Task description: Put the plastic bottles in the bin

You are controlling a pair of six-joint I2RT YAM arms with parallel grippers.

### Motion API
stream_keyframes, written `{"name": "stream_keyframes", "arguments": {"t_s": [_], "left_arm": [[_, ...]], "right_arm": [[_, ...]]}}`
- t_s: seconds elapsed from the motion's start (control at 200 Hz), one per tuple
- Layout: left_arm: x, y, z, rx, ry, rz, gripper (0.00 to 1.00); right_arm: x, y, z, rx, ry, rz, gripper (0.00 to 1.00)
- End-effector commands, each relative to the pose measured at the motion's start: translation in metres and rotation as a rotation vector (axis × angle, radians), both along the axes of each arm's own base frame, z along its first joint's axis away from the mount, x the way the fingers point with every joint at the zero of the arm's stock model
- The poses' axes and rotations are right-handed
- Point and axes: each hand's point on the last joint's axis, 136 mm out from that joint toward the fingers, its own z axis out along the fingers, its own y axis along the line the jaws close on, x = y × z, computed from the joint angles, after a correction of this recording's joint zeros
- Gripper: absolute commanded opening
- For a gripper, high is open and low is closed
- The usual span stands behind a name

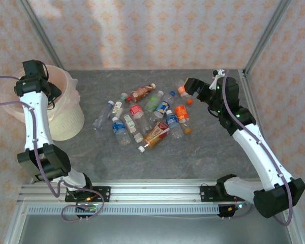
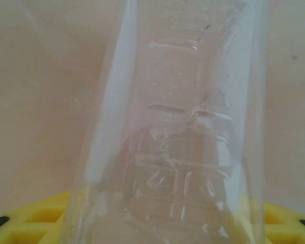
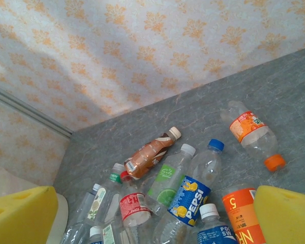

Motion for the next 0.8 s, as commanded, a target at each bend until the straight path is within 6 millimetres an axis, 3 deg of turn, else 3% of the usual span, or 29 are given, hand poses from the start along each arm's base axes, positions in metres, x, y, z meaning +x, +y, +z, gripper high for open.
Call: {"name": "stream_keyframes", "arguments": {"t_s": [0.0,0.245,0.34,0.41,0.525,0.681,0.796], "left_arm": [[0.007,-0.009,0.024,-0.021,-0.107,-0.032,0.62],[0.003,-0.026,0.053,-0.004,-0.197,-0.079,0.70],[0.001,-0.036,0.067,0.016,-0.232,-0.111,0.75],[-0.001,-0.046,0.075,0.021,-0.258,-0.145,0.99],[-0.010,-0.060,0.092,0.050,-0.307,-0.170,1.00],[-0.020,-0.108,0.127,0.128,-0.436,-0.310,1.00],[-0.019,-0.158,0.126,0.092,-0.500,-0.486,1.00]], "right_arm": [[0.001,0.000,0.001,-0.008,-0.007,-0.009,0.99],[0.004,-0.012,-0.023,-0.032,0.046,-0.084,0.99],[0.003,-0.022,-0.047,-0.054,0.110,-0.144,0.99],[0.001,-0.028,-0.068,-0.079,0.168,-0.173,0.99],[-0.006,-0.040,-0.105,-0.137,0.266,-0.225,0.99],[-0.017,-0.040,-0.165,-0.267,0.457,-0.169,0.98],[-0.017,-0.035,-0.199,-0.339,0.541,-0.111,0.92]]}}
